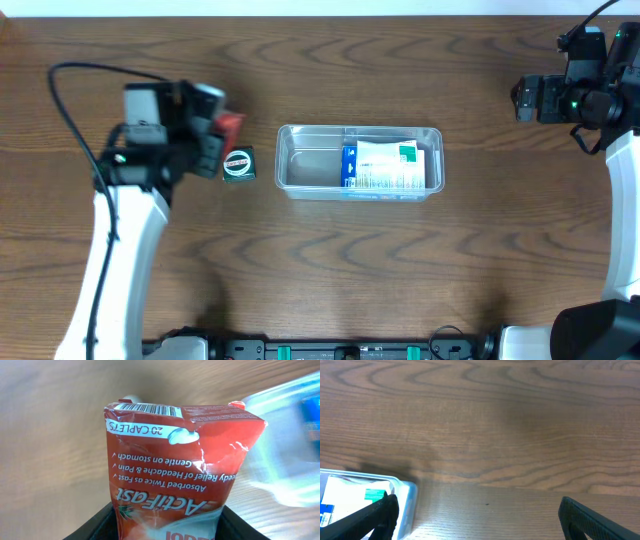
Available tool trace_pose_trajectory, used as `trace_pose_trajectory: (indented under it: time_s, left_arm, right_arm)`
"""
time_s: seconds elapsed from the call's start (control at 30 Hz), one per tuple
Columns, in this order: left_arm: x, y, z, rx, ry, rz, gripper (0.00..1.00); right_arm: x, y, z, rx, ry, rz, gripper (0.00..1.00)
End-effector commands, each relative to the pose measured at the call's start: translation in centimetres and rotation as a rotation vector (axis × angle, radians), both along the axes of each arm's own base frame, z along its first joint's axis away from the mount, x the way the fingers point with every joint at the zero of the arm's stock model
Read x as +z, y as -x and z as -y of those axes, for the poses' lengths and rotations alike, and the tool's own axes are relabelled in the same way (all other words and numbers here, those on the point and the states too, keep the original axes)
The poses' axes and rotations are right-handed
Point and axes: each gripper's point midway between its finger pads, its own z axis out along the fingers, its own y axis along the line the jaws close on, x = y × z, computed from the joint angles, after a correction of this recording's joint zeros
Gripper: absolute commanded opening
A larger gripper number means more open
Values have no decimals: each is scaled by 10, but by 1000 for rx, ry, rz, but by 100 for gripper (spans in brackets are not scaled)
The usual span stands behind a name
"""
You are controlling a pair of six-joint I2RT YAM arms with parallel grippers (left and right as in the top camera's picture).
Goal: Pack container
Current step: 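Carry the red box with left gripper and lower it into container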
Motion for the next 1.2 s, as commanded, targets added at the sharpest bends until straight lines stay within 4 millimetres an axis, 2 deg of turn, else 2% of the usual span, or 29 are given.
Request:
trace_pose_trajectory:
  time_s: [0.0,0.07,0.27,0.37,0.5,0.73,0.9,1.03,1.17]
  left_arm:
    - [26,2,48,-211,-23,105,52]
    - [34,1,82,-319,-30,163,52]
    - [39,-3,159,-523,-20,270,52]
    - [29,-5,194,-596,-7,291,52]
    - [6,-5,238,-723,-33,313,52]
    - [-24,5,299,-925,-91,380,52]
    - [-43,23,320,-1006,-109,357,51]
    - [-55,26,323,-1019,-115,330,51]
    - [-58,26,322,-1038,-133,332,51]
  right_arm:
    - [7,0,1,-9,-6,17,99]
    - [7,0,1,-9,-6,17,99]
    - [7,0,1,-9,-6,17,99]
    - [7,0,1,-9,-6,17,99]
    - [7,0,1,-9,-6,17,99]
    - [7,0,1,-9,-6,17,99]
    - [7,0,1,-9,-6,17,99]
    - [7,0,1,-9,-6,17,99]
    - [7,0,1,-9,-6,17,99]
